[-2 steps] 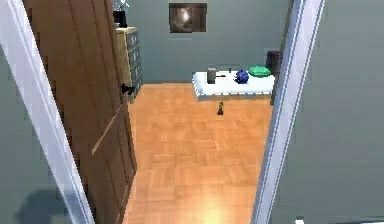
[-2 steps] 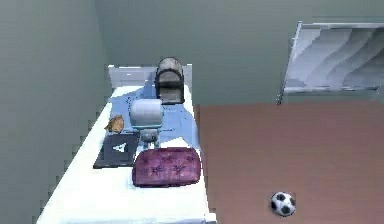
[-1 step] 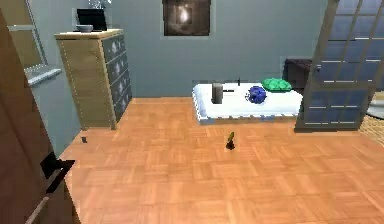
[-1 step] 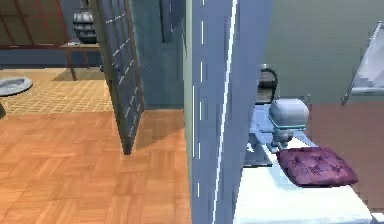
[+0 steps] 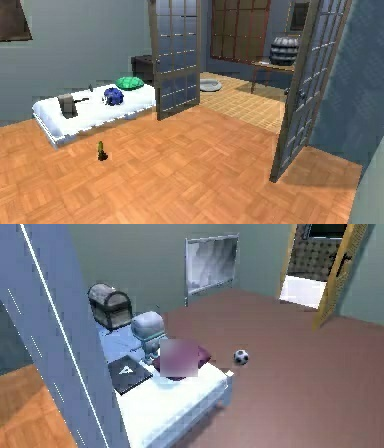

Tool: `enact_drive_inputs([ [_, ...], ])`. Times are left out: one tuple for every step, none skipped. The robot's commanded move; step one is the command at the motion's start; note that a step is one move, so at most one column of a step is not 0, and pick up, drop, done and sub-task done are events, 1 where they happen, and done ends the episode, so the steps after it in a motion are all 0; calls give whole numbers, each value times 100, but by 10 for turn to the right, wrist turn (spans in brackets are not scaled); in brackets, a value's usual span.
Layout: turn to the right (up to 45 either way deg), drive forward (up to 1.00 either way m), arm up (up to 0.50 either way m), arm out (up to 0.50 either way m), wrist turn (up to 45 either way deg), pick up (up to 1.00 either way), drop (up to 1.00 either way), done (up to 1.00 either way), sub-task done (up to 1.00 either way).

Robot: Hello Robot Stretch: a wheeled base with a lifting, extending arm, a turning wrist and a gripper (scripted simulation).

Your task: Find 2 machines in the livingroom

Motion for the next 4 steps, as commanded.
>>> enact_drive_inputs([
  [0,100,0,0,0,0,0,0,0],
  [60,0,0,0,0,0,0,0,0],
  [0,70,0,0,0,0,0,0,0],
  [300,0,0,0,0,0,0,0,0],
])
